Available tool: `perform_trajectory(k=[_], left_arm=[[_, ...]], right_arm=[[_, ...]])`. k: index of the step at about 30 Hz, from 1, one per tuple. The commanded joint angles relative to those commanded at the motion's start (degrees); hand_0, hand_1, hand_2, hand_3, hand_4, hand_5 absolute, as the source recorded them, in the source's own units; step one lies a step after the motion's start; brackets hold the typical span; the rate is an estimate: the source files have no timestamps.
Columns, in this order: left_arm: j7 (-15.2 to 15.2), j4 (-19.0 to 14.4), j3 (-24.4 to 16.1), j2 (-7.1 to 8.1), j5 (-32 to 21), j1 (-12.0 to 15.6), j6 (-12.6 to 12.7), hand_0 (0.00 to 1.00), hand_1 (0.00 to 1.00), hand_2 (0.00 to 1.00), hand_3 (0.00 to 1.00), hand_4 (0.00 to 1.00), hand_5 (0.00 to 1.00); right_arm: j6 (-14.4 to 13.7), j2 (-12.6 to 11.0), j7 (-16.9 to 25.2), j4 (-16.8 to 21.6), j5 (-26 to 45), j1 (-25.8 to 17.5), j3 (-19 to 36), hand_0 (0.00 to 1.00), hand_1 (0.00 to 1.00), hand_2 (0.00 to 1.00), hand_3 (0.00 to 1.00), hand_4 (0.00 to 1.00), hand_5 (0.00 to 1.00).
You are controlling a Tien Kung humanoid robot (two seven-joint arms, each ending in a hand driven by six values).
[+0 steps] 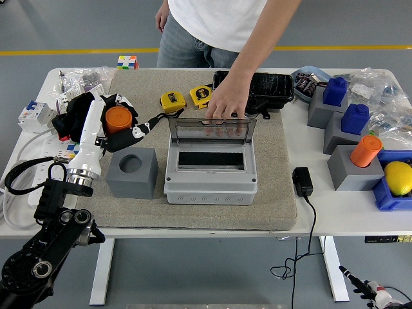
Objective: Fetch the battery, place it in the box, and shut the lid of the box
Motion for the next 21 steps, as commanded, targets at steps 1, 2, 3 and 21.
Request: perform_trajectory(k=[1,2,3,21], left_arm=[[0.7,-1.1,0.5,0.57,2.0,-0.2,0.3,0.029,0.023,0.077,0.089,0.913,0.145],[1.3,-2.2,0.9,0.98,3.7,-0.3,0.4,0.029,0.023,0.077,0.089,0.913,0.145],[2.2,-3.7,1.6,1.61,6.2,-0.4,0.7,0.029,0.023,0.077,0.089,0.913,0.145],[12.2,-13.1,21.6,12.01,39.4,-6.2,-2.1,0.031,0.022,0.073,0.084,0.883,0.155]], right_arm=[[0.0,0.0,0.0,-0.1,0.0,0.1,0.0,0.908,0.894,0.830,0.866,0.998,0.998],[0.0,-0.1,0.0,-0.1,0.0,0.1,0.1,0.908,0.894,0.830,0.866,0.998,0.998],[0.0,-0.1,0.0,-0.1,-0.1,0.1,0.1,0.908,0.894,0.830,0.866,0.998,0.998],[0.1,-0.7,0.0,-1.1,-0.4,0.8,-0.2,0.908,0.894,0.831,0.866,0.998,0.998]])
